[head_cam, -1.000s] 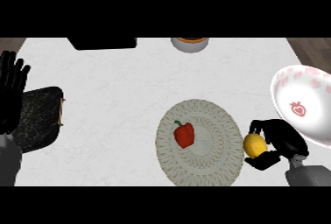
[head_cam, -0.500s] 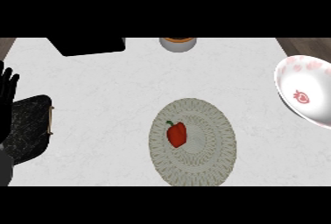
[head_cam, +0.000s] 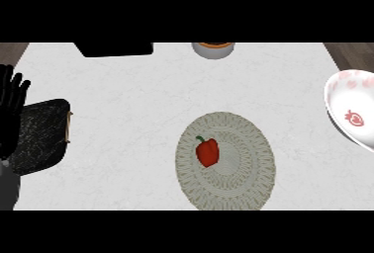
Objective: Pick the lemon from the placemat and place it in the bowl
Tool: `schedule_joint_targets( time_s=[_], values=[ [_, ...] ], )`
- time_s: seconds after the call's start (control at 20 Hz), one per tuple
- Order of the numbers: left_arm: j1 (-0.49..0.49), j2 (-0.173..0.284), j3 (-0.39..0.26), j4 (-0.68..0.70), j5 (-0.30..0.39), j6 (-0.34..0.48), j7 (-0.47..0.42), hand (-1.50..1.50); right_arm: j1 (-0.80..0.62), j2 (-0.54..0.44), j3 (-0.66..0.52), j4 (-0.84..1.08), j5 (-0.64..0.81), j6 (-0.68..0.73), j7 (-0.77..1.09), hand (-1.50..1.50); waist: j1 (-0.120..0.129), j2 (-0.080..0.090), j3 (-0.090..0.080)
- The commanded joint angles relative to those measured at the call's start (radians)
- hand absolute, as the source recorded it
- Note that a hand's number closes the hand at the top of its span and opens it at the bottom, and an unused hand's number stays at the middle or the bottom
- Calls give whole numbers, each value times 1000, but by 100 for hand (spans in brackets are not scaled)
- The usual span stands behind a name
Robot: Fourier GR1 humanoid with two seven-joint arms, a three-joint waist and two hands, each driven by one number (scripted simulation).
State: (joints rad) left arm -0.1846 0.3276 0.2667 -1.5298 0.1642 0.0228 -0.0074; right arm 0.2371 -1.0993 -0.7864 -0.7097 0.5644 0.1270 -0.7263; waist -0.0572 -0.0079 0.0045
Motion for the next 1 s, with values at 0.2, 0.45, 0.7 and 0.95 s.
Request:
schedule_joint_targets(
  time_s=[0.2,0.45,0.7,0.95],
  values=[
    [-46,-21,-31,29,-17,0,-6,0,-38,-156,-163,143,-164,195,-212,150,42,7,-4],
    [-10,-4,-23,-22,-1,-21,17,0,-45,-192,-185,101,-258,389,-178,150,50,2,-6],
    [-59,-9,-38,9,-25,-2,29,0,-98,-224,-140,1,-319,505,-22,150,48,5,-7],
    [-72,-22,-43,51,-28,-12,-9,0,-242,-191,-26,-148,-366,507,199,150,74,10,-7]
  ],
)
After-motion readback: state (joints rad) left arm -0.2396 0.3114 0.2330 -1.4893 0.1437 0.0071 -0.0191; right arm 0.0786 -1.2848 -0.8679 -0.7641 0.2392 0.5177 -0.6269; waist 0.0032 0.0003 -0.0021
